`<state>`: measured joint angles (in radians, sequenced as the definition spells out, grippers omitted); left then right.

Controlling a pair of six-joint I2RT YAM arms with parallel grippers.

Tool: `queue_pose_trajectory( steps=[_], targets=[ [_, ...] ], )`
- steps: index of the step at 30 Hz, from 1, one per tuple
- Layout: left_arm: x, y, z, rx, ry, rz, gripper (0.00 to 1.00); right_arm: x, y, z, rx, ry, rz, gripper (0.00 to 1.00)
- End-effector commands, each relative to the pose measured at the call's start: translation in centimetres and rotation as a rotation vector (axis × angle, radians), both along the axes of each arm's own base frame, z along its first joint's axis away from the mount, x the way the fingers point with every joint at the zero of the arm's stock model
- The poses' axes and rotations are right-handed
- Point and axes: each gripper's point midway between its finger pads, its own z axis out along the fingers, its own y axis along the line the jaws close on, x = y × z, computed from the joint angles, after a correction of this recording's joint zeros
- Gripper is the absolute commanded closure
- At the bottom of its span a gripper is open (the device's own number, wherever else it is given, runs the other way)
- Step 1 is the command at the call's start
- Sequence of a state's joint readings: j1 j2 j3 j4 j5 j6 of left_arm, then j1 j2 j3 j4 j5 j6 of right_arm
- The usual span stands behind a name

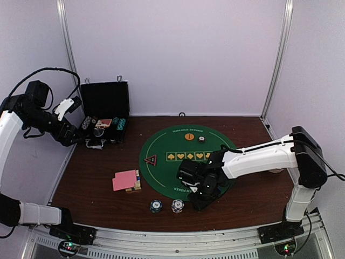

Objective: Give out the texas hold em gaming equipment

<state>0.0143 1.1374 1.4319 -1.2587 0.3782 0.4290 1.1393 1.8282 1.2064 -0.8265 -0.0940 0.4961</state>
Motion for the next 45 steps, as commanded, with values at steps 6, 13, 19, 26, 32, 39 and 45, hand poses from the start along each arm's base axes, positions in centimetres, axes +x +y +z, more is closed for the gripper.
queue_pose_trajectory(
  steps=[6,13,19,26,32,39,45],
  targets=[
    [0.0,0.0,1.3,-0.004,-0.043,-0.003,0.03,2.2,2.2,6.3,0.071,-0.095,0.005,0.93],
    [-0.1,0.1,1.2,0.001,-0.044,-0.002,0.02,7.0,5.7,8.6,0.142,-0.154,-0.032,0.93],
    [-0.3,0.1,1.4,0.001,-0.051,-0.002,0.02,12.7,9.4,8.2,0.165,-0.204,-0.061,0.92],
    [-0.4,-0.1,1.2,-0.005,-0.047,-0.01,0.02,16.5,12.8,5.5,0.196,-0.203,-0.091,0.92],
    [-0.4,-0.1,1.0,-0.003,-0.043,-0.016,0.02,17.8,14.4,3.4,0.2,-0.195,-0.103,0.89],
    [-0.3,-0.1,0.9,-0.002,-0.04,-0.018,0.02,18.5,15.3,1.2,0.207,-0.164,-0.116,0.85],
    [-0.3,0.0,1.0,0.002,-0.042,-0.017,0.02,18.7,14.9,-0.2,0.183,-0.149,-0.122,0.79]
  ],
)
